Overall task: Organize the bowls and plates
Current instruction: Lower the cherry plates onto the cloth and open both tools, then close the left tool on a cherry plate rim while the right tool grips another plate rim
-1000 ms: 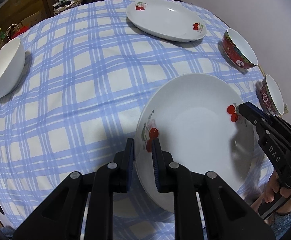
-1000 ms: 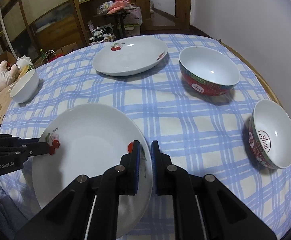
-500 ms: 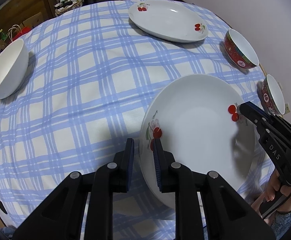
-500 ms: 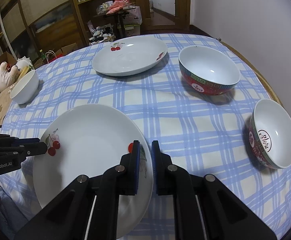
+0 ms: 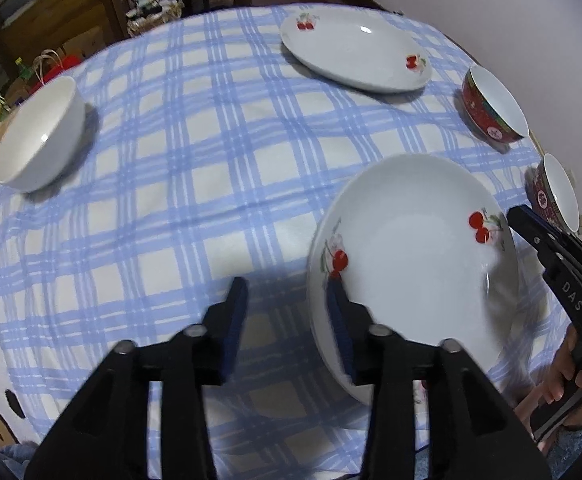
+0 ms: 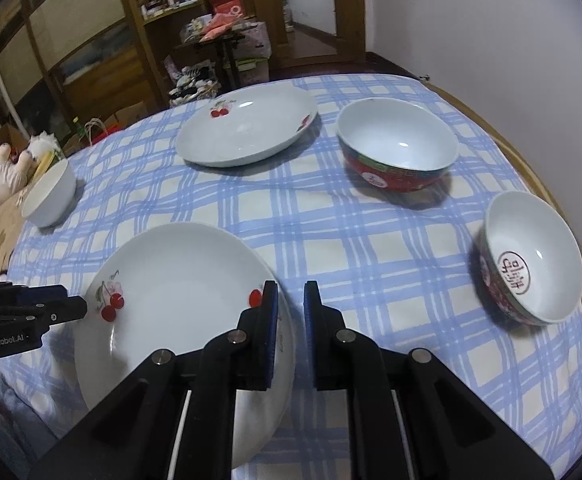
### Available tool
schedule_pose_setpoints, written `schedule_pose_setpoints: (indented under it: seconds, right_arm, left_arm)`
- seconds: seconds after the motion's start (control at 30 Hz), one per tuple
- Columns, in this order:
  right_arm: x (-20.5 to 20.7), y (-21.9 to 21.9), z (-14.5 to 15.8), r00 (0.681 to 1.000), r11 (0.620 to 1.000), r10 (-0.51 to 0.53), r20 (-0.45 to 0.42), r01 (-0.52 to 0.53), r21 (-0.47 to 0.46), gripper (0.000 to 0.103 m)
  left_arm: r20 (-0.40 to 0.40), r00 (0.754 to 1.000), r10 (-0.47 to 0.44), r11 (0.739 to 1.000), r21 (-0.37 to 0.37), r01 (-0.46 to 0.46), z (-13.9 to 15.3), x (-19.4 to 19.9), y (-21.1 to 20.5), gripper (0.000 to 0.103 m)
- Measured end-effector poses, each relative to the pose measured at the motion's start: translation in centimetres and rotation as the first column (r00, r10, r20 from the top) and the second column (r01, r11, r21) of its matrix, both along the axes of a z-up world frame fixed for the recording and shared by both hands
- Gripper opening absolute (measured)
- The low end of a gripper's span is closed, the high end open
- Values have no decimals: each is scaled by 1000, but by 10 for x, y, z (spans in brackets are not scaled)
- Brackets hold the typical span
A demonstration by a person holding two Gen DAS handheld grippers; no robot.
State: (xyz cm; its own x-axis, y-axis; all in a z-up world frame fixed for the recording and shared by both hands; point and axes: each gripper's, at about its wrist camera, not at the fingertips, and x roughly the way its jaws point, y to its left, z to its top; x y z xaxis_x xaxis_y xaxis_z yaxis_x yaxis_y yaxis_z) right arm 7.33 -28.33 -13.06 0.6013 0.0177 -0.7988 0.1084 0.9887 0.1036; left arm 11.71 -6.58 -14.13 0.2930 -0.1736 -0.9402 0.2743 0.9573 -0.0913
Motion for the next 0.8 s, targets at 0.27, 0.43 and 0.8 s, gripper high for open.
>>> schedule_pose_setpoints:
  seconds: [0.27,0.43,0.8]
  right_arm:
    - [-9,-13,14,997,998,-60,52,59,35,53]
    - [-13,-14,28,991,998,-67,112,69,-10,92]
    - [-3,-6,49,987,995,-4,163,20,-99,103]
  left_arm:
    - [65,998,23,998,52,-26,16,-4,8,68]
    - [71,997,17,999,40,-20,23,-4,5,87]
    - [145,989,35,999,-8,-35,65,20,7,88]
